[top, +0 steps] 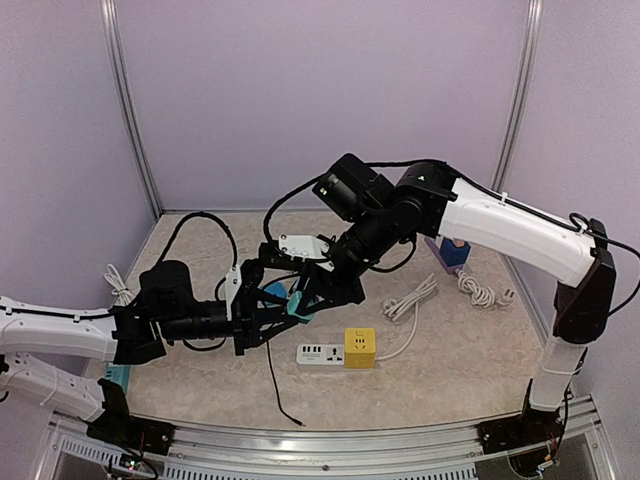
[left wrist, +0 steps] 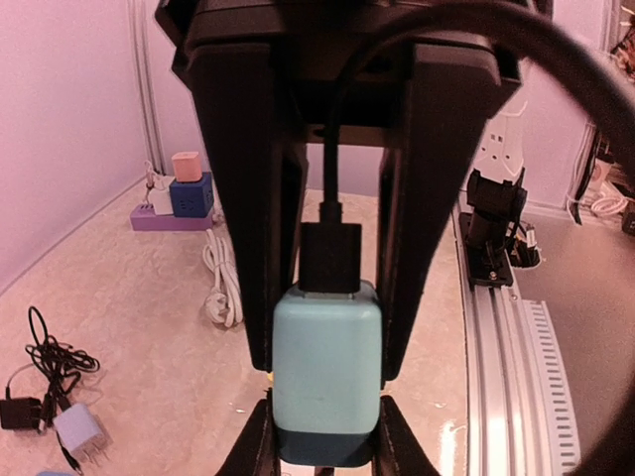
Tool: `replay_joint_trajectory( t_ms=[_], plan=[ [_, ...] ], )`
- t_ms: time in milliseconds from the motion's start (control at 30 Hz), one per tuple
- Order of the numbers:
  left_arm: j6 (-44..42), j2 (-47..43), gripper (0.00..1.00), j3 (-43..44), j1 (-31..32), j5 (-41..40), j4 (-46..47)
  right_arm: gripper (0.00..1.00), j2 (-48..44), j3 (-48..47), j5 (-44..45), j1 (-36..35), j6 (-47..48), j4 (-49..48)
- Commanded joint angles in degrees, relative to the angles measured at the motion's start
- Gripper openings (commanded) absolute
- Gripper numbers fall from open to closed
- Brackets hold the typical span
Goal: Insert the plug
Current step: Adjust the plug.
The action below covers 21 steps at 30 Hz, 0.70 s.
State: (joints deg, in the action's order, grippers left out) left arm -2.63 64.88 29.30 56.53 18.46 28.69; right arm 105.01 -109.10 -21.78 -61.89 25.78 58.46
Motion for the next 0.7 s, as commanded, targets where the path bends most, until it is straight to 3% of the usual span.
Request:
replay_joint_trajectory(
  t_ms=[0,133,267,433,467,500,667],
  plan=[
    [-0.09,0.77,0.12,1.89,-0.54,2.46,-0.19,0.0,-2.18,0.61,-1.2,-0.68,0.45,-1.26],
    [-0.09,0.44,0.0,2.01,-0.52,3.06,0.25,0.0,-2.01,0.72,-1.23,-0.6,0.41,-1.13],
    [0.26,0.08,0.0,0.89,-0.5,2.59,2.51,0.0,-2.05,0.64,-1.58,-0.65,-0.03,-1.43],
    [0.53,-1.43,0.0,-1.62,-0.49,0.89,7.12,0.61,-3.29,1.21,0.24,-0.6,-2.07,-3.31],
    [0.57,-1.74,0.0,-2.06,-0.52,0.92,8.0,0.8,-3.77,1.62,0.76,-0.61,-2.32,-3.94],
    [0.72,-1.92,0.0,-2.44,-0.49,0.96,9.02,0.86,-4.37,2.21,1.2,-0.61,-2.58,-4.64],
    [1.85,-2.3,0.0,-4.15,-0.48,1.87,13.14,0.96,-7.9,5.57,0.0,-0.09,-3.56,-8.71]
  ],
)
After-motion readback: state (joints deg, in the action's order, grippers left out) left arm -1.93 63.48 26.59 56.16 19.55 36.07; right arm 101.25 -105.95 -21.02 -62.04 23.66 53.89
